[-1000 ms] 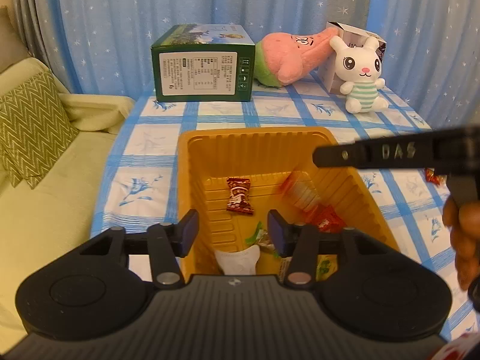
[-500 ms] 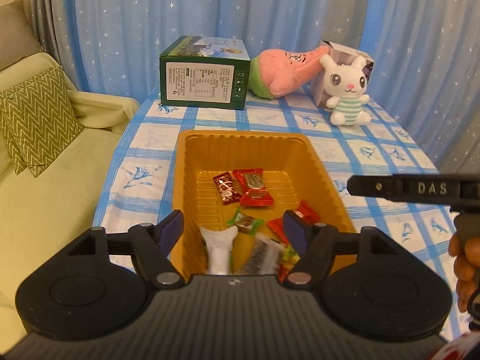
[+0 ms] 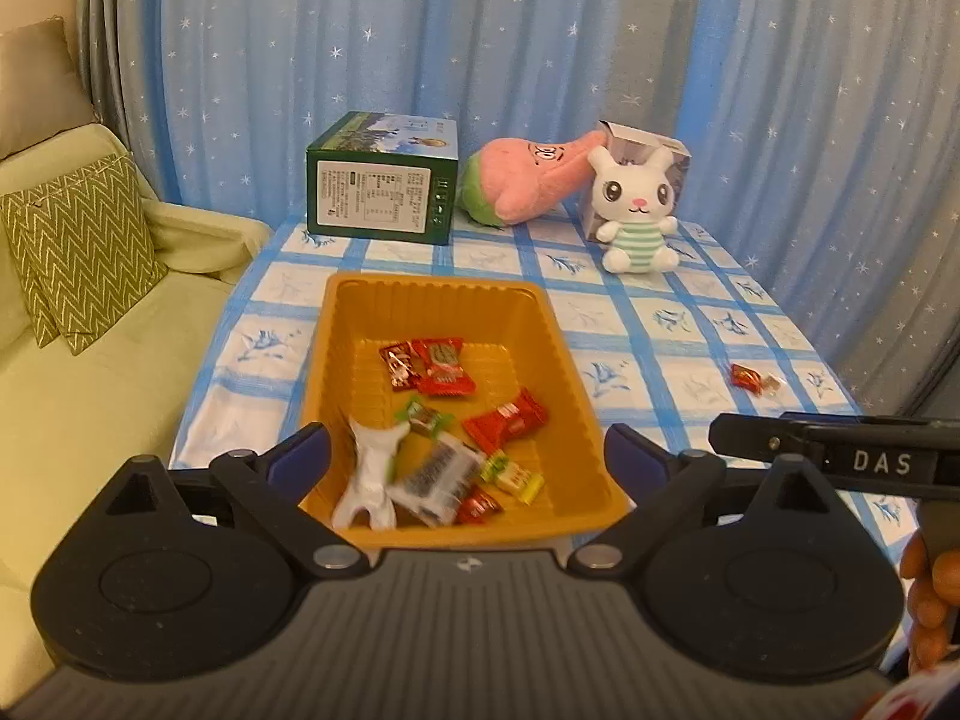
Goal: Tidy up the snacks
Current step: 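Withdraw both open tools from the tray toward the last small candies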
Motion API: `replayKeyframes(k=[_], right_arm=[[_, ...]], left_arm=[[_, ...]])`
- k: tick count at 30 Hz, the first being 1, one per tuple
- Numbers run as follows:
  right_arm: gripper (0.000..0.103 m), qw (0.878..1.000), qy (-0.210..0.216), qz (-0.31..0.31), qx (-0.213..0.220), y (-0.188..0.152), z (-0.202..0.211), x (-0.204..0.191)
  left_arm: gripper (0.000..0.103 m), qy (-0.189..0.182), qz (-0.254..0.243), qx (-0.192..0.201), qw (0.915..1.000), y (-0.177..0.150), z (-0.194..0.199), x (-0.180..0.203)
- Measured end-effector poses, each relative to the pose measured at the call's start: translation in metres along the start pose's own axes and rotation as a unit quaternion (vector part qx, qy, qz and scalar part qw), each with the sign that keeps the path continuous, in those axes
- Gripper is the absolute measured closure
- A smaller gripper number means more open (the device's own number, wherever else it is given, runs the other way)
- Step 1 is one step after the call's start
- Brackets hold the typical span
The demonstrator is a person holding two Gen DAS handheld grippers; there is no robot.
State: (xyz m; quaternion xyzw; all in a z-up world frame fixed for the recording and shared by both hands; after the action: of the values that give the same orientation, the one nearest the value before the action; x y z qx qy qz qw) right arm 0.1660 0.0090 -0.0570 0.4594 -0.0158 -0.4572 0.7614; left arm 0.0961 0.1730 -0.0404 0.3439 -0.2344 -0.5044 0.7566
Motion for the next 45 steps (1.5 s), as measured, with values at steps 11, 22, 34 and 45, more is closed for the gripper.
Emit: replayKeyframes(k=[11,22,34,45], right_arm=[[0.034,0.999,-0.030,-0.012,0.013,-0.026,0.055,0.017],[0.034,0.996,-0.088,-0.010,0.017,-0.044,0.088,0.053],[0.034,0.992,-0.120,-0.037,0.023,-0.050,0.109,0.092],[0.034,0.988,-0.136,-0.061,0.043,-0.048,0.123,0.119]], left_arm=[[0.004,-0.032,-0.003,-0.008,0.9995,-0.024,0.023,0.036],[0.004,-0.059,-0.019,-0.007,0.9981,-0.035,0.027,0.076],[0.004,-0.078,-0.037,-0.011,0.9962,-0.040,0.022,0.112],[0.004,-0.089,-0.050,-0.007,0.9947,-0.037,0.015,0.138]])
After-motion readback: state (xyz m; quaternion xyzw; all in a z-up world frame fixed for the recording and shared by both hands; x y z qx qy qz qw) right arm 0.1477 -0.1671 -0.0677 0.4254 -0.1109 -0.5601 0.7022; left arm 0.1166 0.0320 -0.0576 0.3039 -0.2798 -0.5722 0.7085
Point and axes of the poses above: each gripper's, at about its wrist camera, not at the fingertips, and z roughly against the way its jaws point, x to its right, y to its top, the point moved 9 cm from there along -z, roughly the way its jaws point, and after that the axes turned 9 degrees about y, right-handed, at the moved point
